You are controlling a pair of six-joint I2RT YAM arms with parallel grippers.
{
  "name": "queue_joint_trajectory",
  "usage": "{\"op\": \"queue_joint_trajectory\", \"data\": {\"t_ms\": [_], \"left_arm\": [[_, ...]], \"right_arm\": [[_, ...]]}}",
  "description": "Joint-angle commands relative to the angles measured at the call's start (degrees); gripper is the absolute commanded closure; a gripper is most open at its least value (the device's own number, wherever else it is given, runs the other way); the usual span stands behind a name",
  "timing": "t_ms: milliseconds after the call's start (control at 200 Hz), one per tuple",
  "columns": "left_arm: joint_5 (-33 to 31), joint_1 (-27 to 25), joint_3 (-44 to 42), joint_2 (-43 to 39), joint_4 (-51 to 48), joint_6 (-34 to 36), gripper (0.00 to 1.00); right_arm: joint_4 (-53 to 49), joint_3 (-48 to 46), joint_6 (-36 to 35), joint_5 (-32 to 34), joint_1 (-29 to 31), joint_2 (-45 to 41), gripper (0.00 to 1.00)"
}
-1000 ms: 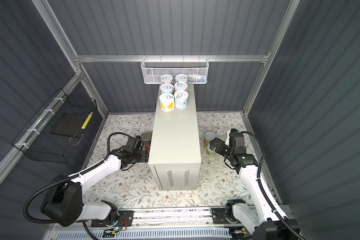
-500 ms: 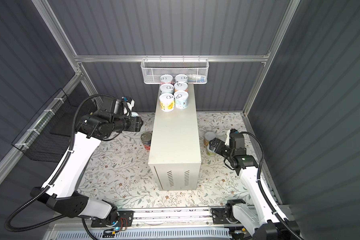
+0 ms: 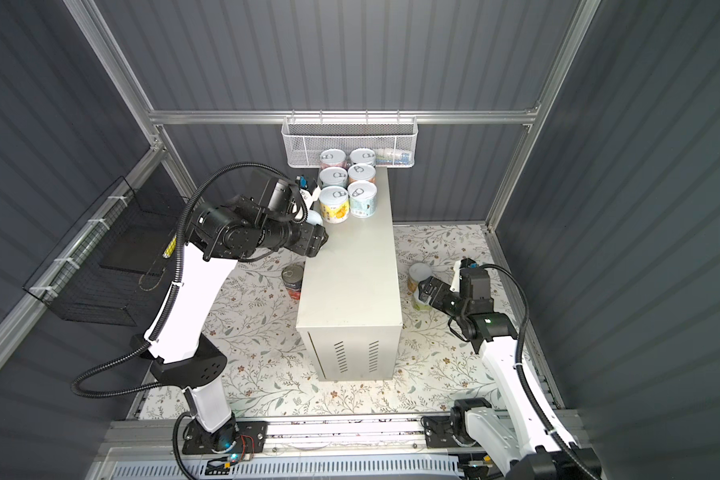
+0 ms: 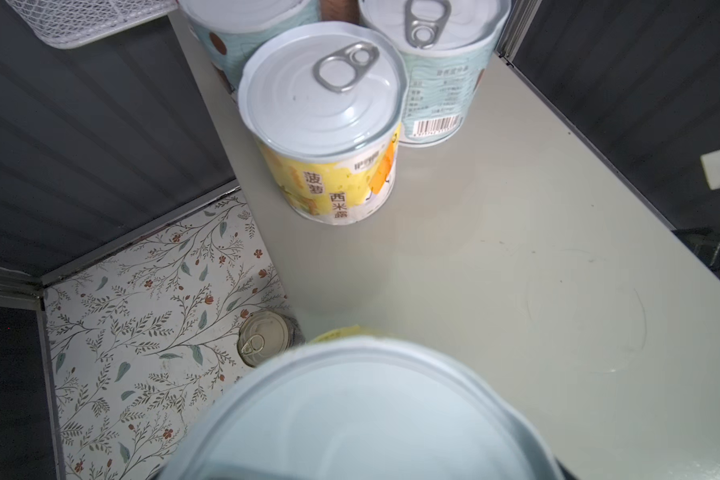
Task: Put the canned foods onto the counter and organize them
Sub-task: 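Lift the yellow can with the left gripper up over the cabinet top, then lower the yellow can with the left gripper in front of the pineapple can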
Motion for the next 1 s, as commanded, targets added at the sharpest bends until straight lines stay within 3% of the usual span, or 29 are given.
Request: {"op": "queue_joint_trajectory", "data": {"t_ms": [0, 585, 700, 725, 780, 790, 800, 990], "left_arm": [[-0.72, -1.37, 1.32, -0.39, 3.61, 0.64, 1.0], [1.57, -2.18, 0.18, 5.61, 7.42, 1.46, 1.0], [0.41, -2.17, -0.07, 5.98, 7.65, 1.28, 0.64], [-0.03, -2.2, -0.12, 5.82, 7.67, 1.43, 0.45], [-0.53, -2.14, 0.09, 5.87, 7.72, 1.53, 0.19], [-0.53, -2.11, 0.16, 5.95, 7.77, 1.54, 0.08], [-0.51, -2.17, 0.18, 5.9, 7.76, 1.61, 0.02], [0.12, -2.11, 0.27, 5.33, 8.33, 1.81, 0.0]], "right_arm": [[-0.07, -0.23, -0.3, 0.01, 0.19, -1.58, 0.01], [0.02, -1.15, -1.0, 0.97, 0.2, -2.04, 0.01], [0.12, -1.04, -0.95, 0.44, 0.19, -1.57, 0.01], [0.24, -1.04, -0.9, 0.37, 0.19, -1.5, 0.01], [0.2, -0.94, -0.86, 0.37, 0.19, -1.43, 0.01], [0.18, -0.97, -0.91, 0.37, 0.19, -1.42, 0.01], [0.17, -0.95, -0.92, 0.37, 0.19, -1.42, 0.01], [0.22, -0.79, -0.8, 0.29, 0.19, -1.32, 0.01]]}}
